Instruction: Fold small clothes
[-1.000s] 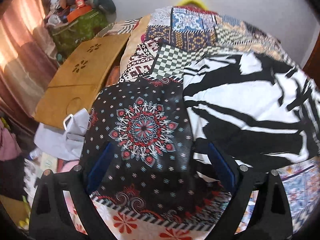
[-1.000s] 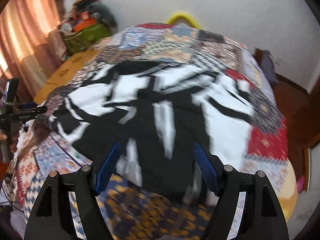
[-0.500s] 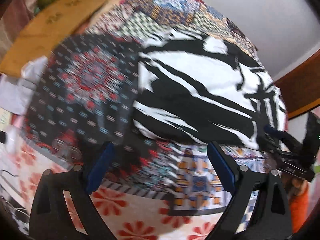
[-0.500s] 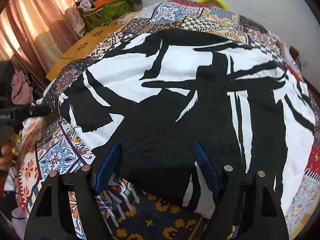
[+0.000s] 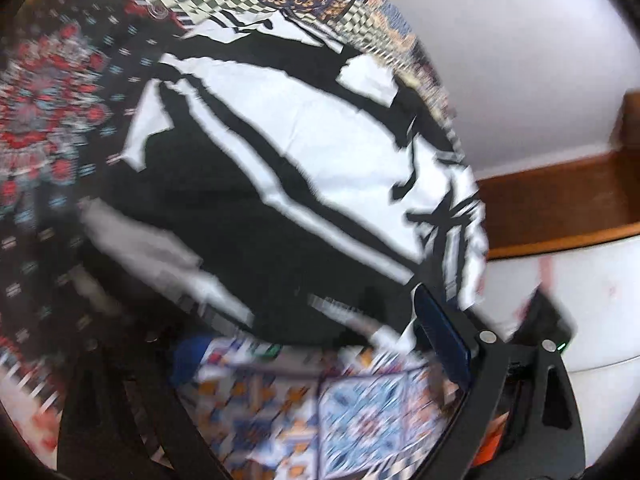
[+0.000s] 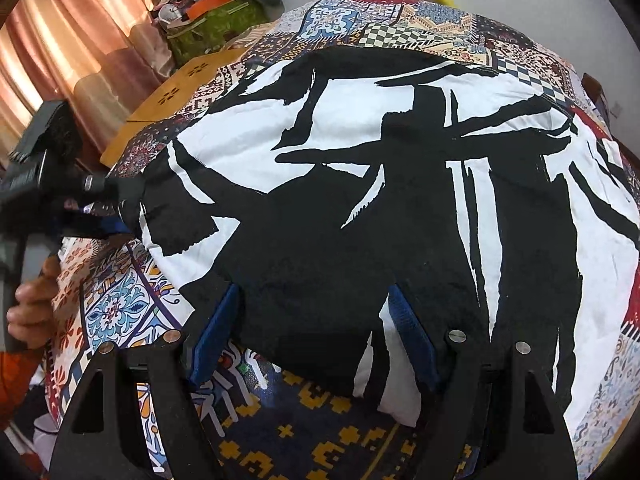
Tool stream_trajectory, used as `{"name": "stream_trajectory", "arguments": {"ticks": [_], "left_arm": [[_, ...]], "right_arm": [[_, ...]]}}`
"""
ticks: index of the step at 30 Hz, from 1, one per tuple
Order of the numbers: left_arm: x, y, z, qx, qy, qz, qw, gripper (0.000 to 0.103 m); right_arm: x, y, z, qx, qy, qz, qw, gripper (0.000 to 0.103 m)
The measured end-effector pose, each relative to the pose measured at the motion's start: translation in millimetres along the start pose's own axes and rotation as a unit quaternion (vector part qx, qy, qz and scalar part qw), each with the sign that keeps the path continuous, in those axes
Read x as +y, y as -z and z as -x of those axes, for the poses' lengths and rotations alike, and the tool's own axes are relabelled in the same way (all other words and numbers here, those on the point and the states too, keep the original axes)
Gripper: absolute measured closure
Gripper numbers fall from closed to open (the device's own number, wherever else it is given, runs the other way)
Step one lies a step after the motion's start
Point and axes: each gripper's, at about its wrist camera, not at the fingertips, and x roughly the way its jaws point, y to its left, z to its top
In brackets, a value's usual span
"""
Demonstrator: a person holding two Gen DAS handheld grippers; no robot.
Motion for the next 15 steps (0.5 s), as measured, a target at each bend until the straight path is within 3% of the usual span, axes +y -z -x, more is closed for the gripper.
{"name": "stream_trajectory", "arguments": {"ticks": [2,7,8,9,12,15], "left_arm": [[7,-9,-3,-0.008,0.031,0.026,0.9992,0.009],[19,-28,-9,-0.035,0.062,0.073,0.9948,0.029],[20,-30,-9,-0.04,0.059,0.074,0.9948,0.032],[19,-32,-10,-0.046,0.05,0.072,0.9951,0.043],[12,-36,-14,-0.057,-0.007,0.05,0.9971,0.082],[3,-34,-10,-0.076,-0.039,0.016,0.9962,0.088]], "right_arm": [[0,0,0,0.0,-0.001,-0.001,1.0,0.029],[-2,1,-1,0.0,-0.01,-0.006,1.0,0.028],[-2,1,-1,0.0,-0.011,-0.007,1.0,0.028],[-2,1,-1,0.0,-0.012,-0.008,1.0,0.028],[-3,1,1,-0.001,-0.016,-0.012,1.0,0.028],[-13,1,9,-0.009,-0.024,-0.033,0.999,0.03]]}}
